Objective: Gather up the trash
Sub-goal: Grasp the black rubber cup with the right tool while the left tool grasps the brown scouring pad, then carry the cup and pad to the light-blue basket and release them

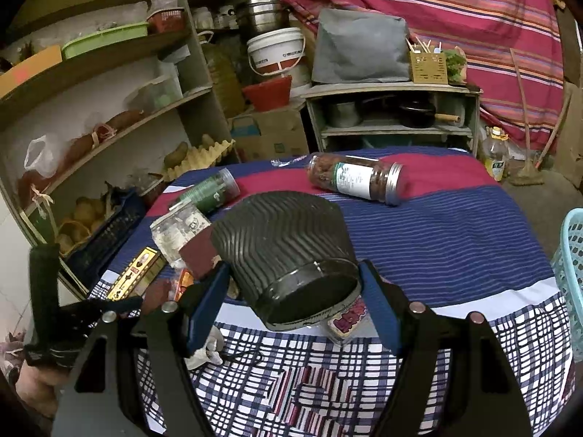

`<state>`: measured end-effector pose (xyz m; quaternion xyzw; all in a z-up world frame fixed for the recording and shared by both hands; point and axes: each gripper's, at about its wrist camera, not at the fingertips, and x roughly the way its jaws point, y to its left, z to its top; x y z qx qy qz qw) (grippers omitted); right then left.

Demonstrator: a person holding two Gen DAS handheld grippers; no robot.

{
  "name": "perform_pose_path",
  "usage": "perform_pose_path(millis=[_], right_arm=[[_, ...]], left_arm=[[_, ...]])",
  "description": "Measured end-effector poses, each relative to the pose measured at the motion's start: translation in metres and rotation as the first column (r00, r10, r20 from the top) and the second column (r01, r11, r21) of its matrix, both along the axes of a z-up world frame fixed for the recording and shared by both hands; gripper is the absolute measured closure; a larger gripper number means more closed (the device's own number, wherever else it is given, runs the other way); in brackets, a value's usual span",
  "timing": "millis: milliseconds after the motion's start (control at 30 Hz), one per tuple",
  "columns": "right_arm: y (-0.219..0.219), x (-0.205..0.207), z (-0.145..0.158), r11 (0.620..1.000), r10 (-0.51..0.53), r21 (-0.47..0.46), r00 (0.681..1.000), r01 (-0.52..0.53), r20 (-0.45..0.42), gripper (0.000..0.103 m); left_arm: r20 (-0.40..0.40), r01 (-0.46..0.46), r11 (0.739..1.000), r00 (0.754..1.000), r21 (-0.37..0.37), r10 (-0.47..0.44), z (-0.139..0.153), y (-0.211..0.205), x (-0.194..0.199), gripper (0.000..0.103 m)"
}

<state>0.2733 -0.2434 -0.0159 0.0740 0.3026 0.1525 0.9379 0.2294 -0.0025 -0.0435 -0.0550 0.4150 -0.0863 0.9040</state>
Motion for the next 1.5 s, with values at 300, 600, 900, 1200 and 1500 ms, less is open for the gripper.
perform_pose_path(millis=[300, 600, 900, 1200, 1500], right_arm=[[-0.007, -0.014, 0.022, 0.998, -0.048, 0.033, 0.994, 0.045, 0.097, 0.031], [-0.011, -0.020, 0.033, 0.997, -0.072, 0.039, 0.989, 0.067, 0.131, 0.031], [-0.019, -0.020, 0.037, 0.995, -0.096, 0.026, 0.985, 0.093, 0.147, 0.031], [-0.129, -0.048, 0.062, 0.929, -0.357, -0.011, 0.903, 0.371, 0.239, 0.031], [-0.290, -0.109, 0.055, 0.692, -0.700, -0.043, 0.685, 0.721, 0.202, 0.031]], left_arm=[[0.165, -0.019, 1.000, 0.986, -0.015, 0.021, 0.040, 0.006, -0.008, 0.034], [0.205, -0.025, 0.999, 0.978, -0.032, 0.031, 0.052, 0.004, -0.008, 0.034], [0.206, -0.023, 0.999, 0.978, -0.029, 0.028, 0.057, -0.008, 0.000, 0.034], [0.276, 0.122, 0.992, 0.954, 0.014, -0.122, 0.097, -0.121, 0.036, 0.034], [0.315, 0.377, 0.926, 0.876, 0.025, -0.366, 0.108, -0.307, 0.068, 0.034]])
